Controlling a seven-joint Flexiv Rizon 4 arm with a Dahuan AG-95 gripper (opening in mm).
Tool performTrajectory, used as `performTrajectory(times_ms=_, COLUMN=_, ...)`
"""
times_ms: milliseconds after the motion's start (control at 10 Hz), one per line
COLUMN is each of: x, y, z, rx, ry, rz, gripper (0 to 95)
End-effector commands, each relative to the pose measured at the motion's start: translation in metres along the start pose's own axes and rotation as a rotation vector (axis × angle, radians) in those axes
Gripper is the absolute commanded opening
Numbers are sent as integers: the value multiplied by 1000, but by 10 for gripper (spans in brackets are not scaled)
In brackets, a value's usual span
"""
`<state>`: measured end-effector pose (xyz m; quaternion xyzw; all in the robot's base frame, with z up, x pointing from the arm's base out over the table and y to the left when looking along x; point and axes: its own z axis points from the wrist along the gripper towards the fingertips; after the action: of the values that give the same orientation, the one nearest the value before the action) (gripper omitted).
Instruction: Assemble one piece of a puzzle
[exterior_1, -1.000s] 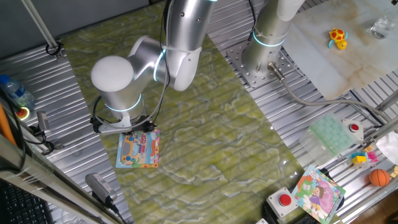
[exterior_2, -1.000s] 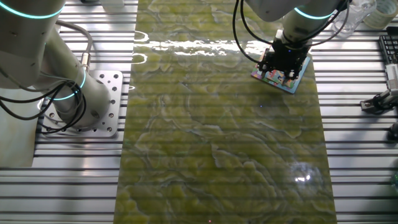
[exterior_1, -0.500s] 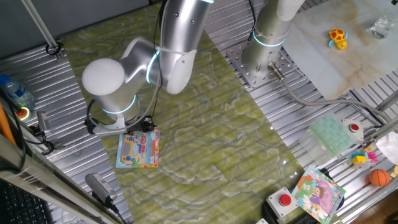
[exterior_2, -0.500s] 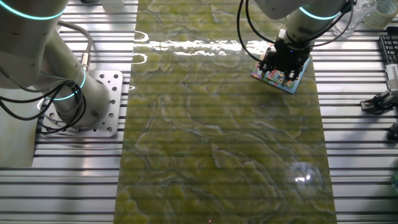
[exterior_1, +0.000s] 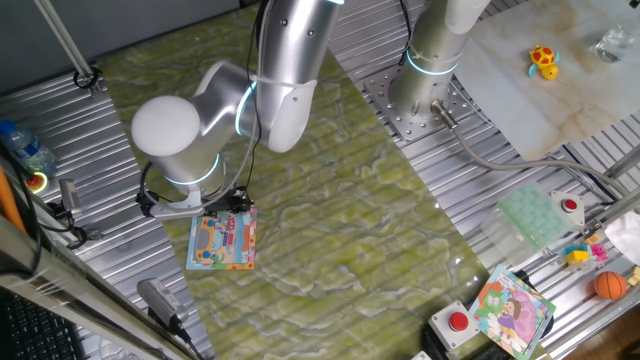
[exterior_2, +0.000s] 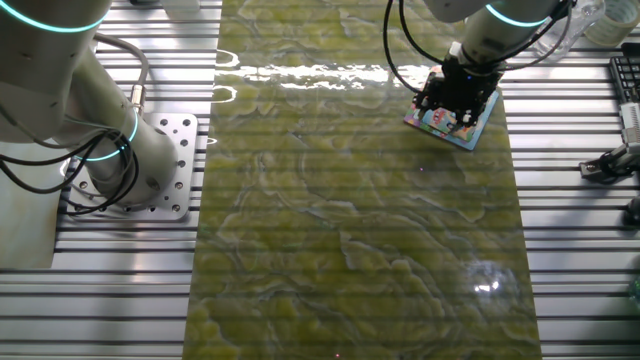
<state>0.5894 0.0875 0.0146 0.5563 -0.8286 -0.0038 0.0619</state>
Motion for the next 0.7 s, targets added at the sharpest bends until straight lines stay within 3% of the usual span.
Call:
performTrajectory(times_ms=100, x=-2, y=1, z=0, rx=-4, ry=-2, rz=1, gripper=570)
performTrajectory(times_ms=400, x=-3, y=3, z=-4, rx=-9, ry=6, rz=5, gripper=570)
performTrajectory(times_ms=700, x=4, y=9, z=-5, rx=-23, ry=43, rz=21, gripper=570)
